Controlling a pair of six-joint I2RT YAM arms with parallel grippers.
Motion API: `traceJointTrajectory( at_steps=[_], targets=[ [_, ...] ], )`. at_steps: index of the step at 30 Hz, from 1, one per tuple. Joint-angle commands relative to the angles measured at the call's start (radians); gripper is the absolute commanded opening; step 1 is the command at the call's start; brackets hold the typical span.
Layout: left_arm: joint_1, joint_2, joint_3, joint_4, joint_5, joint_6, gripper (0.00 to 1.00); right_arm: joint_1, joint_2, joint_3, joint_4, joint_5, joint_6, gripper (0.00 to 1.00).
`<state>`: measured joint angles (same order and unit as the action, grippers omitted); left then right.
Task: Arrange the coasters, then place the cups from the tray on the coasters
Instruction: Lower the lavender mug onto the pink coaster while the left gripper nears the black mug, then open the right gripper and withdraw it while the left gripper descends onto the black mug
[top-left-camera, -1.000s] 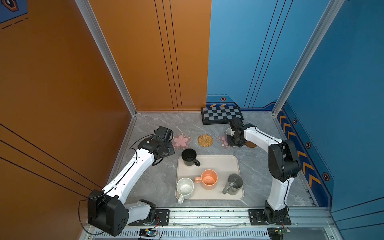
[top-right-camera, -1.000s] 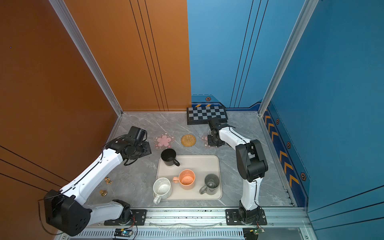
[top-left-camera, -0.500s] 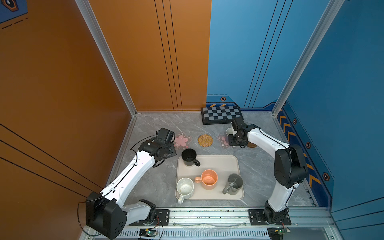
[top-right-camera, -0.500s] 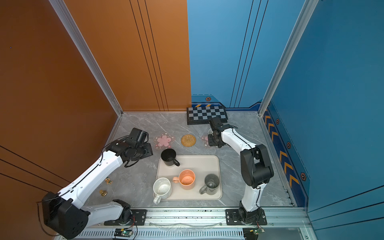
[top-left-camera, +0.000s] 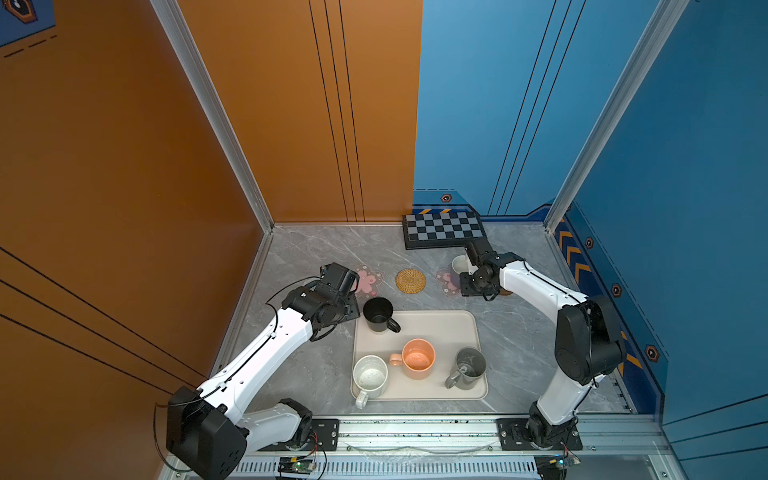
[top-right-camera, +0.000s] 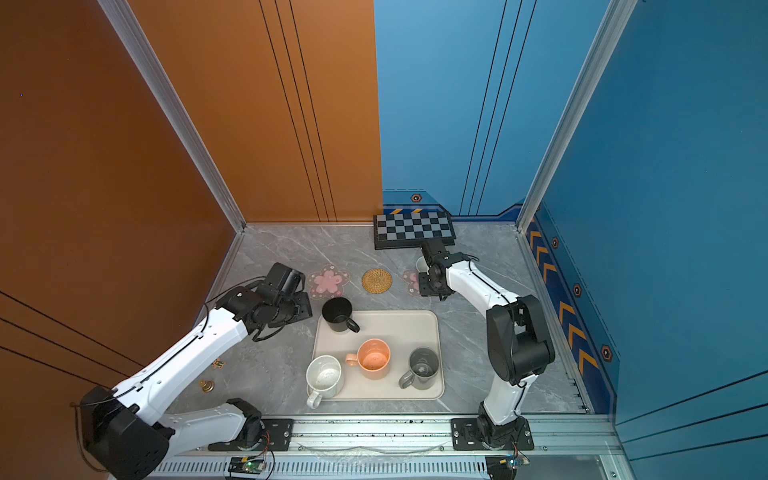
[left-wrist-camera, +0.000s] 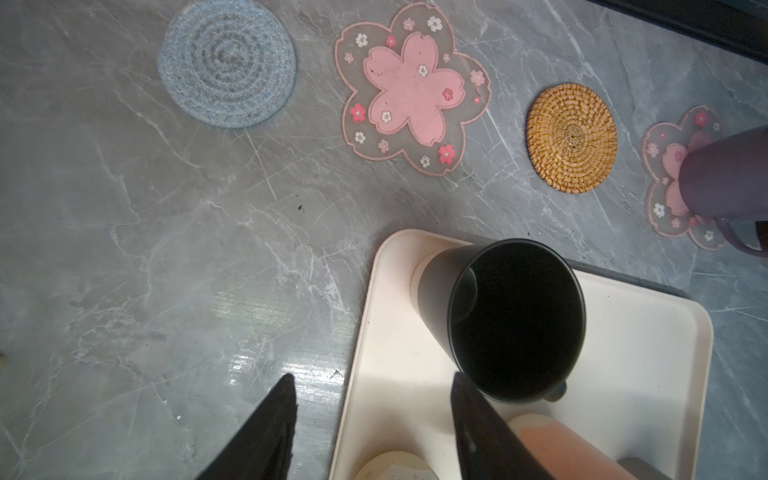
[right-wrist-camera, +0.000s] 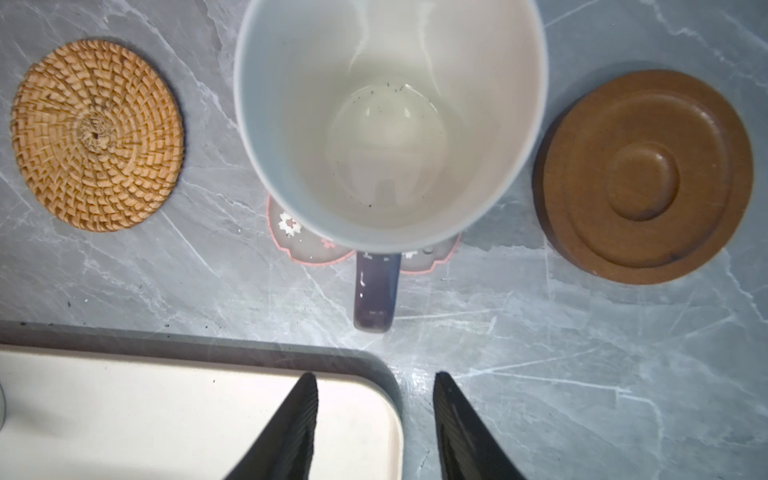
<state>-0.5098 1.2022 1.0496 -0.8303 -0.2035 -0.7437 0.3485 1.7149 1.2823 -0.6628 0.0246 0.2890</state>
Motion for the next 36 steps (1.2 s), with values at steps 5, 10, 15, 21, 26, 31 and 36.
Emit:
traceJointTrajectory(
  at_steps=[5,10,15,21,26,31,36],
  targets=[
    [-0.164,0.042,0.039,-0.011,-0.084,-0.095,0.61,0.008,-0.156,-0.080,-0.030,0.058,-0.008,0.51],
    [-0.285,0.096,0.065,-0.010,-0.124,-0.160,0.62,0.011,-0.227,-0.116,-0.040,0.077,-0.001,0.52],
    [-0.371,0.163,0.102,-0.010,-0.171,-0.206,0.64,0.011,-0.296,-0.148,-0.040,0.100,0.011,0.52],
    [-0.419,0.235,0.130,-0.004,-0.200,-0.237,0.65,0.012,-0.367,-0.202,-0.040,0.120,0.039,0.52],
    [-0.444,0.277,0.124,0.023,-0.219,-0.306,0.67,0.011,-0.416,-0.247,-0.039,0.142,0.042,0.53],
    [-0.451,0.314,0.105,0.095,-0.203,-0.376,0.68,0.004,-0.449,-0.272,-0.040,0.156,0.041,0.54],
    [-0.444,0.358,0.108,0.111,-0.221,-0.427,0.69,-0.006,-0.476,-0.297,-0.040,0.157,0.038,0.54]
  ],
)
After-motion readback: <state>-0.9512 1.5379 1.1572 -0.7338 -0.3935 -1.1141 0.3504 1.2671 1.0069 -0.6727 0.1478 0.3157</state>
